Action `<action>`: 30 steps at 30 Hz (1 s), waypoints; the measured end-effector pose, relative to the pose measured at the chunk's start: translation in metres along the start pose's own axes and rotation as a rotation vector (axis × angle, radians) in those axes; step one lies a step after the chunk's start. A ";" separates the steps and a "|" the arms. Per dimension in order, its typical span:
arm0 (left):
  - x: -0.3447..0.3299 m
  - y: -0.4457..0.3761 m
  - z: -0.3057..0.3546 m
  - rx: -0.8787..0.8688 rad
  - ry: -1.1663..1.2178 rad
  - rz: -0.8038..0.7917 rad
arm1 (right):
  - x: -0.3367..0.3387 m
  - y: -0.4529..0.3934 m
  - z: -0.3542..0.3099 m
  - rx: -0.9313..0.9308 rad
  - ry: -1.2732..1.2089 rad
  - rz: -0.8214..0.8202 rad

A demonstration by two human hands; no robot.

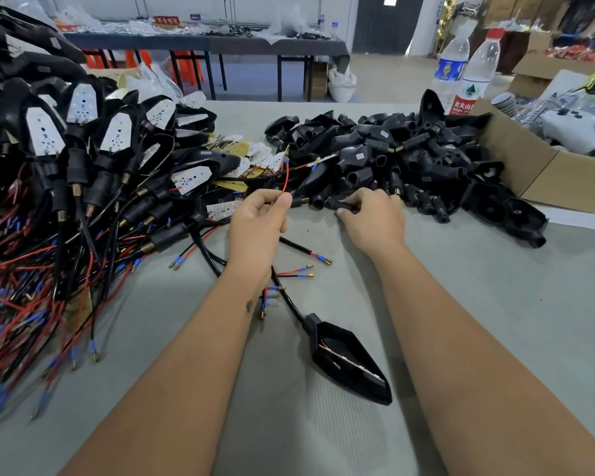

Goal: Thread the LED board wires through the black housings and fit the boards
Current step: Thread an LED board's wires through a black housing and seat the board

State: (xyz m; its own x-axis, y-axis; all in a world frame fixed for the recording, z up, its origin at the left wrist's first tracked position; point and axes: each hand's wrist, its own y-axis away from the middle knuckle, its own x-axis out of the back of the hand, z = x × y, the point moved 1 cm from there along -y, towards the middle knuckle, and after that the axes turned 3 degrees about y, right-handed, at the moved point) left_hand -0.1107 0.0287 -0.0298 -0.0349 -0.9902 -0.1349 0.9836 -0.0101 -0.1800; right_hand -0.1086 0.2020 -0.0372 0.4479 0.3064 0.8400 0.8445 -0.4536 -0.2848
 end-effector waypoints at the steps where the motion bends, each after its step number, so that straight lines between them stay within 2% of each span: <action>1: 0.000 0.000 -0.001 0.005 -0.015 0.000 | 0.002 0.002 0.000 -0.024 -0.111 0.002; 3: -0.001 0.000 -0.002 0.013 -0.044 0.004 | 0.007 0.009 0.002 -0.094 -0.517 0.003; 5: -0.002 -0.001 -0.002 0.011 -0.067 0.005 | 0.016 0.018 0.004 -0.131 -0.820 0.036; 8: -0.002 -0.001 -0.001 -0.015 -0.074 -0.033 | 0.025 0.029 0.003 -0.192 -1.158 0.016; 12: -0.002 0.002 -0.002 -0.060 -0.069 -0.087 | 0.030 0.039 -0.008 -0.290 -1.616 -0.122; 14: -0.002 0.003 -0.002 -0.071 -0.066 -0.104 | 0.030 0.041 -0.009 -0.314 -1.759 -0.188; 19: -0.002 0.003 -0.003 -0.077 -0.067 -0.134 | 0.030 0.039 -0.008 -0.282 -1.810 -0.291; 27: -0.005 0.004 -0.003 -0.107 -0.079 -0.171 | 0.025 0.044 -0.015 -0.169 -1.544 -0.412; 30: -0.004 0.003 -0.003 -0.077 -0.127 -0.150 | 0.025 0.045 -0.016 -0.149 -1.505 -0.390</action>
State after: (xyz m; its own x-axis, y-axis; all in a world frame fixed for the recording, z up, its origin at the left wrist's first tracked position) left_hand -0.1080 0.0331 -0.0330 -0.1524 -0.9881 0.0226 0.9524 -0.1530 -0.2636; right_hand -0.0637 0.1757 -0.0215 0.1642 0.9037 -0.3954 0.9793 -0.1974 -0.0444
